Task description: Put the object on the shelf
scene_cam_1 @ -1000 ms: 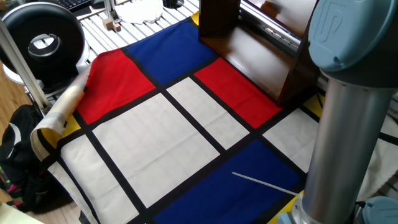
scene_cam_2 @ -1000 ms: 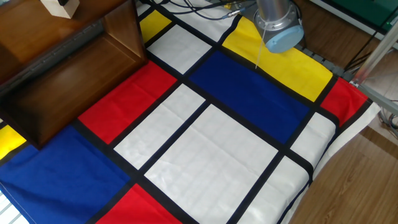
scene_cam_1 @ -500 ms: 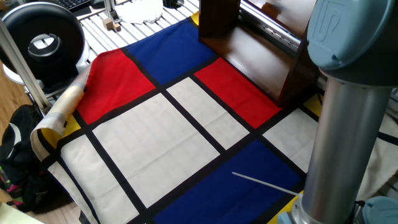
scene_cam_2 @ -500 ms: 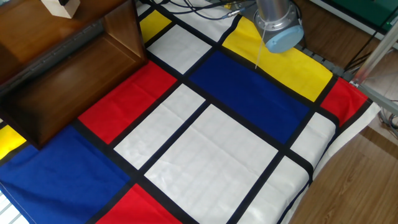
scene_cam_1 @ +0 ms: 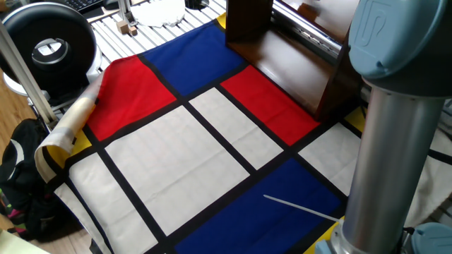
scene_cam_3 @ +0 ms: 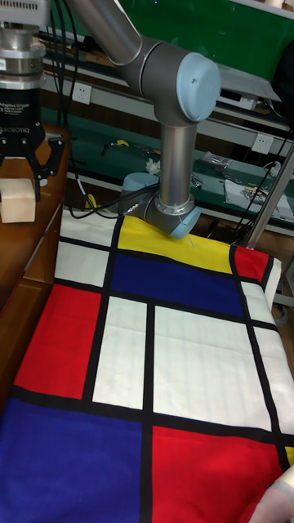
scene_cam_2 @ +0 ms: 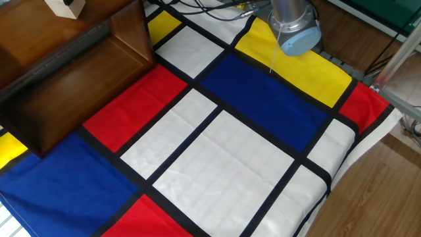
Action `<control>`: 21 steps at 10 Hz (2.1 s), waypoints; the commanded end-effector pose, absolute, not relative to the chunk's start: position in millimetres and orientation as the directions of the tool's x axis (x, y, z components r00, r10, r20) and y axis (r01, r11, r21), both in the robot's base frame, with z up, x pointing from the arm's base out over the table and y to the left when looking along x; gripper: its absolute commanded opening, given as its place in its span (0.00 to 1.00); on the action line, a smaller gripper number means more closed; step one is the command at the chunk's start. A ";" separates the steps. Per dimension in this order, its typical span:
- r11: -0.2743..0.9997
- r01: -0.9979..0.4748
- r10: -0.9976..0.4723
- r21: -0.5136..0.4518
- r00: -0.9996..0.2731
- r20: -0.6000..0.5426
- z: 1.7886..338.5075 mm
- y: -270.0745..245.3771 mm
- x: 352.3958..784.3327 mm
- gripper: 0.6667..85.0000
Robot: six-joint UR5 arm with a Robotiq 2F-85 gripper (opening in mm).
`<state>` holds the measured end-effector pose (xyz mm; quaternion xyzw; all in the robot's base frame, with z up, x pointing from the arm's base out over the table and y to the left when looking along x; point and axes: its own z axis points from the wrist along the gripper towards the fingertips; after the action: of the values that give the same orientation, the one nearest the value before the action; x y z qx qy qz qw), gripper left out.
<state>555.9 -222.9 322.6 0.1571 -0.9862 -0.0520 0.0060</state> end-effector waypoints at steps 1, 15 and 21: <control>0.945 -0.308 -0.309 0.110 -0.951 -0.010 323.8 -221.2 556.3 0.53; 0.945 -0.301 -0.310 0.128 -0.949 0.062 325.9 -222.9 537.1 0.83; 0.953 -0.296 -0.301 0.061 -0.950 0.080 344.3 -238.2 538.4 0.77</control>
<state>539.0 -232.7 331.2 0.1521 -0.9867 -0.0394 0.0412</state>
